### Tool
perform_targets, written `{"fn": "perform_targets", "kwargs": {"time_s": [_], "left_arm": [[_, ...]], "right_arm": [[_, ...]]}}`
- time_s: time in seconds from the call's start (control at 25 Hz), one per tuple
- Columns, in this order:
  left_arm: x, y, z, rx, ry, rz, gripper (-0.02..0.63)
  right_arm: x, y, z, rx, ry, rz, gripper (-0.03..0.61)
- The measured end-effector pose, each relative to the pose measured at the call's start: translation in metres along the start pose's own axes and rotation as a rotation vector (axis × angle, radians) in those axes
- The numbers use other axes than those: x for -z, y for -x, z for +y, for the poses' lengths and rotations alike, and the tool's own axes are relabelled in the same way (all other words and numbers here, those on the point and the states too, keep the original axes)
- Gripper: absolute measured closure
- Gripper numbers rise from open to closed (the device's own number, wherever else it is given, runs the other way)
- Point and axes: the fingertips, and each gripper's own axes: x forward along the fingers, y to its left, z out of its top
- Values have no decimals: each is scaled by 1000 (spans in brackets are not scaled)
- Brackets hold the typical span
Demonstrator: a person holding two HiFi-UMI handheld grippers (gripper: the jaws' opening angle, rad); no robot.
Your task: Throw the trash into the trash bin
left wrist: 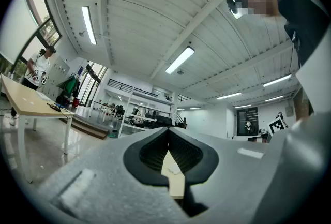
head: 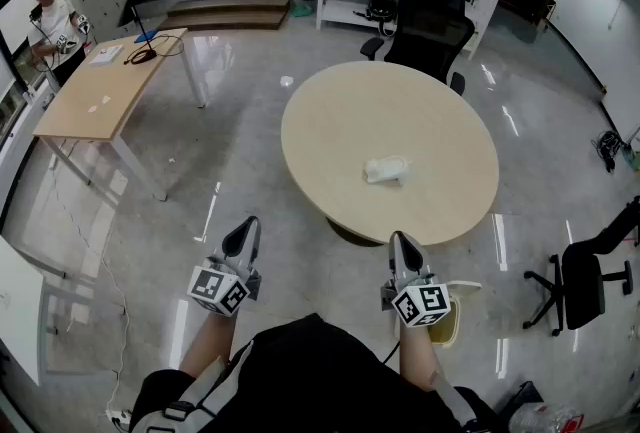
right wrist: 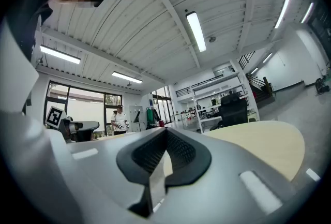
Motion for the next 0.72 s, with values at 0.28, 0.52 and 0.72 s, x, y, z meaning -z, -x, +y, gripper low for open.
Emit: {"fn": "perform_targets", "kwargs": {"time_s": [0.28,0.52,0.72], "left_arm": [[8,12,13,14,29,-2,612],[4,4,4,44,45,-11,612],[6,-7,-6,56,36,-2,612]], "right_arm": [[4,-5,18,-14,31,26,574],[-2,-3,15,-1,54,27,574],[-1,6,3,50,127,59,574]]}}
